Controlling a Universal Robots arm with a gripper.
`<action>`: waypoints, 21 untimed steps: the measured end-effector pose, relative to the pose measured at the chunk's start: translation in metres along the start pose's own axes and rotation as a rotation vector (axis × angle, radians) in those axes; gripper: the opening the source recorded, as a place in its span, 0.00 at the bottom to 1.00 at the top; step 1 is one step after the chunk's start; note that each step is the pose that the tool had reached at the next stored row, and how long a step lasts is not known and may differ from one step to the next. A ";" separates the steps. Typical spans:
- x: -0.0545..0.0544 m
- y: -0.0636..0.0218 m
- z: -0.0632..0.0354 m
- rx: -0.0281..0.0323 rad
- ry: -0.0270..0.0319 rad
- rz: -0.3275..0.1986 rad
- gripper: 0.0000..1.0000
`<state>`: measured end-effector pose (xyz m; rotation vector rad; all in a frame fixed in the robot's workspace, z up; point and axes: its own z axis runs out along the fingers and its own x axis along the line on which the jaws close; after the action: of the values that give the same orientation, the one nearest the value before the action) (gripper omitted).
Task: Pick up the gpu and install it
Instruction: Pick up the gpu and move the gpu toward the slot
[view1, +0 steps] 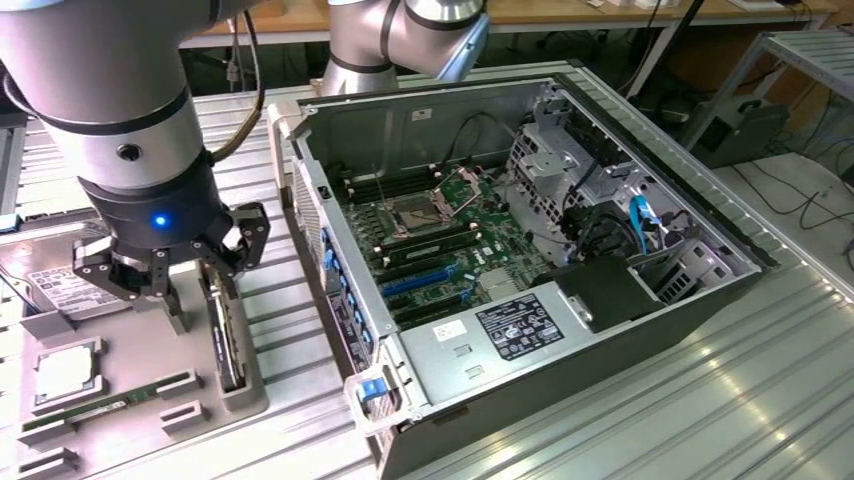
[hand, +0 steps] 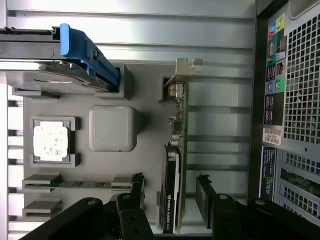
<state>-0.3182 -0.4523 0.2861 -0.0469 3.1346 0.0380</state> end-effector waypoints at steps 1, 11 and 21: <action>0.000 -0.0001 0.0019 0.0000 0.0000 0.000 0.54; -0.001 -0.0006 0.0213 0.0000 0.0000 0.000 0.54; -0.002 -0.0011 0.0403 0.0000 0.0000 0.000 0.54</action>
<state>-0.3159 -0.4523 0.2458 -0.0469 3.1346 0.0379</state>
